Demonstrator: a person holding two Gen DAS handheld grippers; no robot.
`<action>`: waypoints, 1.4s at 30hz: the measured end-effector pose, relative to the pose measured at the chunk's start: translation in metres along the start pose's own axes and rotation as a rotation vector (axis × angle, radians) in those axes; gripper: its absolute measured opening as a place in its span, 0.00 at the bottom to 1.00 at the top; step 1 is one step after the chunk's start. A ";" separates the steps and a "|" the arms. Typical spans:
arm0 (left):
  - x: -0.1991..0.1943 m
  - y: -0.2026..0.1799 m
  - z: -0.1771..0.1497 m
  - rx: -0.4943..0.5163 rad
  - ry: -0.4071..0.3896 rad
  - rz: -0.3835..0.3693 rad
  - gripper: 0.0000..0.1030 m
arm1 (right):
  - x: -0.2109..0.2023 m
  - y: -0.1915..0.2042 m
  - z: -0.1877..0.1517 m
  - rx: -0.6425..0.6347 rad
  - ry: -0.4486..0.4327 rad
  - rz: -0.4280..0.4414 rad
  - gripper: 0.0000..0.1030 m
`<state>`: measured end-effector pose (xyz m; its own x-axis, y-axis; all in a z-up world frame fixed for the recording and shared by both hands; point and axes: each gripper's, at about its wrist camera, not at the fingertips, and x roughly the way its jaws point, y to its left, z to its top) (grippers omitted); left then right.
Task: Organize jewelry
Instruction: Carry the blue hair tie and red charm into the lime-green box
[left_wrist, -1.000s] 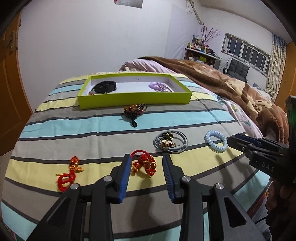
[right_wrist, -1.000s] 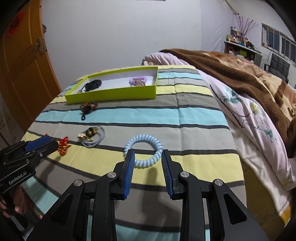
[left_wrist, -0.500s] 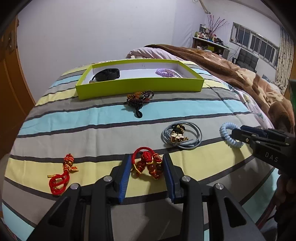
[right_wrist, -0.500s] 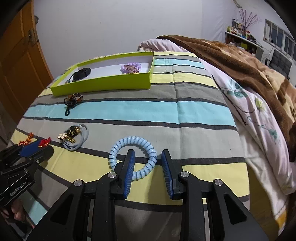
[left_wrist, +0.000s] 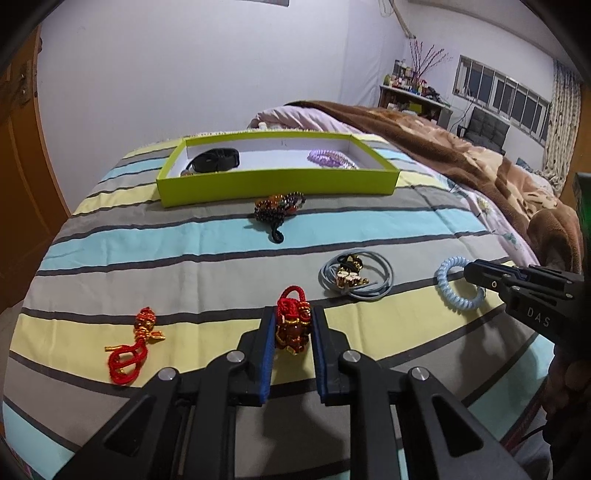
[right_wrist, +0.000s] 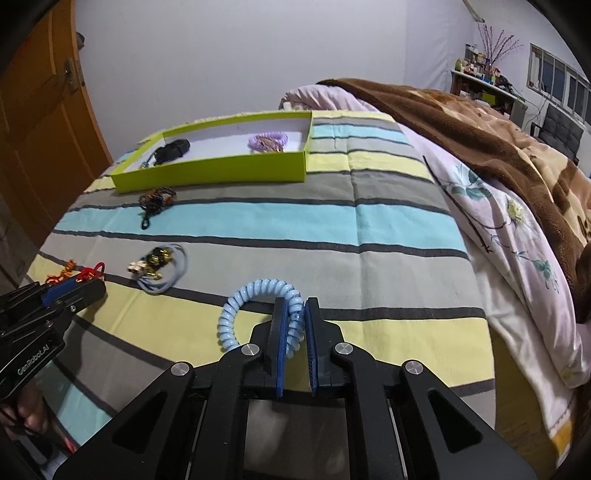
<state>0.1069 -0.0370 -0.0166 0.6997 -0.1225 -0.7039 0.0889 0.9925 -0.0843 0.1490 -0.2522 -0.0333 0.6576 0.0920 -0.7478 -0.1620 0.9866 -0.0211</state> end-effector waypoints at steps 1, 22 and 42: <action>-0.003 0.000 0.000 -0.001 -0.005 -0.003 0.19 | -0.004 0.001 0.000 -0.001 -0.009 0.005 0.09; -0.078 0.012 0.004 -0.018 -0.166 -0.021 0.19 | -0.078 0.036 0.004 -0.040 -0.161 0.063 0.09; -0.103 0.014 0.002 -0.025 -0.217 0.004 0.19 | -0.108 0.053 0.001 -0.064 -0.220 0.081 0.09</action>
<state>0.0375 -0.0103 0.0567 0.8366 -0.1133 -0.5360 0.0697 0.9924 -0.1010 0.0699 -0.2102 0.0471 0.7838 0.2048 -0.5862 -0.2625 0.9648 -0.0141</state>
